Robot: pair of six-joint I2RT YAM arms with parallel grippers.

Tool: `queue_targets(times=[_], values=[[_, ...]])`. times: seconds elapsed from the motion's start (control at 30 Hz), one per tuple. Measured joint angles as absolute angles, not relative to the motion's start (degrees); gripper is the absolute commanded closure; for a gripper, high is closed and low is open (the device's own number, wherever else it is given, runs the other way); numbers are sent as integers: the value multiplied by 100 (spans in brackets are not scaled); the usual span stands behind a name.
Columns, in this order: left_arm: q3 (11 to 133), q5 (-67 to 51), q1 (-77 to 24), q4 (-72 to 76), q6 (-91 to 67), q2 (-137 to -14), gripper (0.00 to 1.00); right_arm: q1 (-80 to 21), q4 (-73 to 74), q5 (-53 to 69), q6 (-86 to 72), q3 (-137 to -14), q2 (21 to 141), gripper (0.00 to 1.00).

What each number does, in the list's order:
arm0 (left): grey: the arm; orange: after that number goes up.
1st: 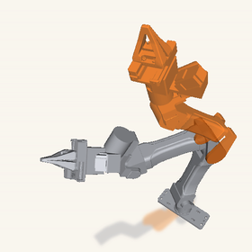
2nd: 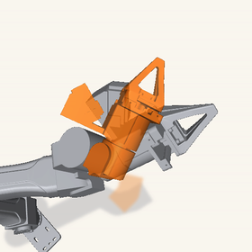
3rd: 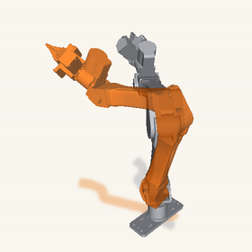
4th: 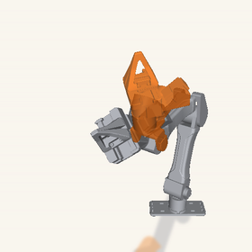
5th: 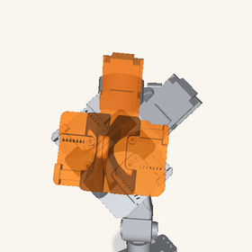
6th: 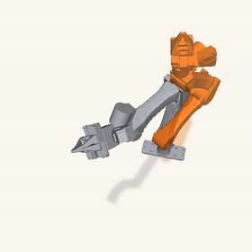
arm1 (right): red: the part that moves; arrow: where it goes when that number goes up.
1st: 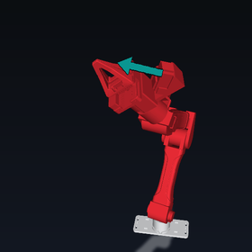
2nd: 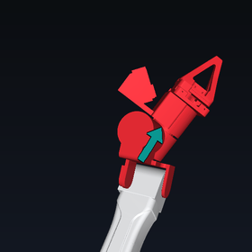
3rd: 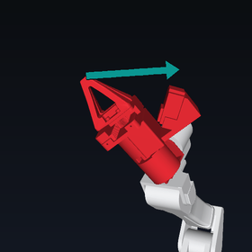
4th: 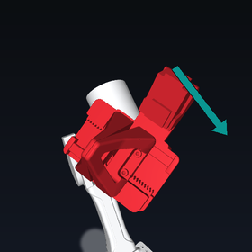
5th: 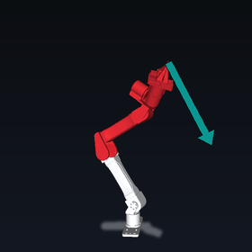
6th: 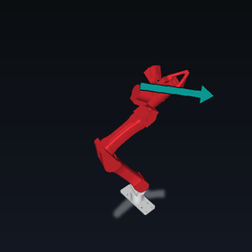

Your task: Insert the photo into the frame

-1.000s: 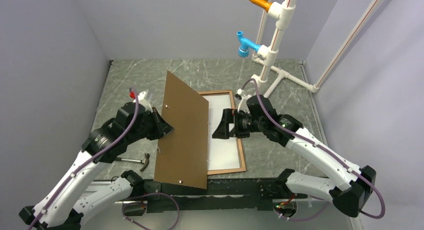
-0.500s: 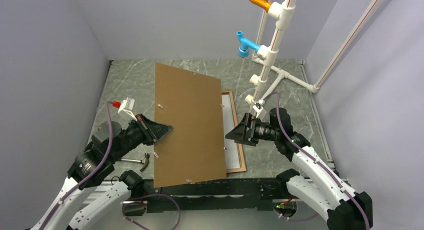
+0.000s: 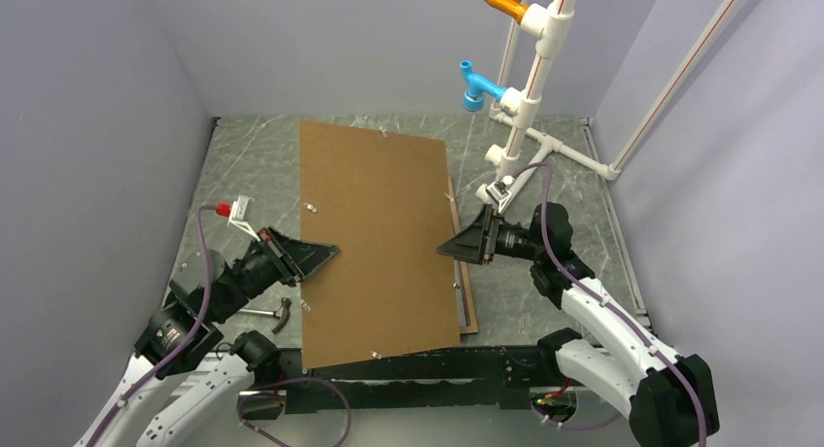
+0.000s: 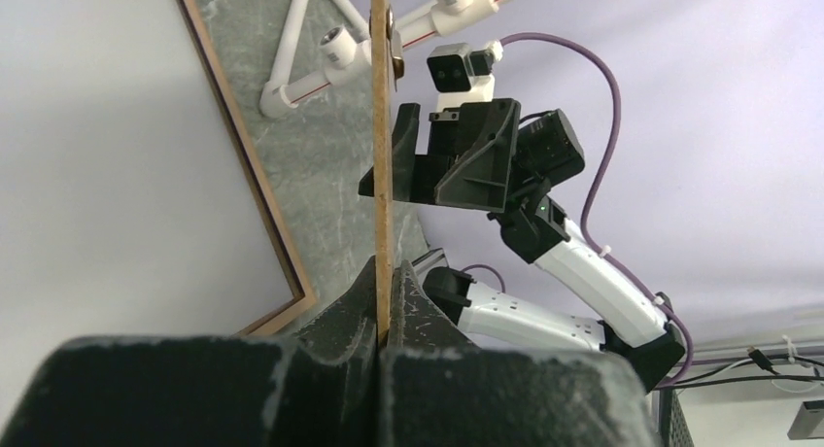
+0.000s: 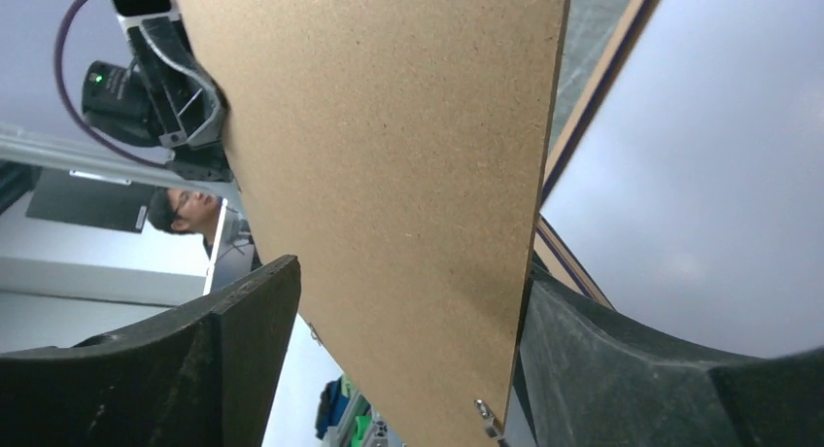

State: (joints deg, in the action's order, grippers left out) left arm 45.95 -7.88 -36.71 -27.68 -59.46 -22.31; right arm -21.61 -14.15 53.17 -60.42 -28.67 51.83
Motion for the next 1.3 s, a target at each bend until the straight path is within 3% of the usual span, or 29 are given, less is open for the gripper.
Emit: queue_targets(times=[0.47,0.6,0.67,0.8,0.9,0.97,1.3], values=[[4318,-797,-3673,-2141,-6379,-2062,100,-2095,-3699,5734,-7470,-2613,5295,73],[4318,-779,-3680,-2147,-6418,-2036,98,-2088,-4233,5837,-7839,-2563,5398,97],[4318,-744,-3677,-2226,-6418,-2023,83,-2064,-4421,5894,-8027,-2558,5404,100],[4296,-572,-3675,-2563,-6348,-2003,28,-2080,-4554,5948,-8143,-2569,5334,100],[4154,-451,-3673,-2825,-6296,-2051,7,-2147,-4241,6047,-7837,-2646,5245,100],[4123,-408,-3673,-2921,-6289,-2088,1,-2169,-3765,6093,-7544,-2753,5225,100],[4737,381,-3673,-4320,-6110,-2803,0,-2185,-1426,5986,-6095,-3509,5210,100]])
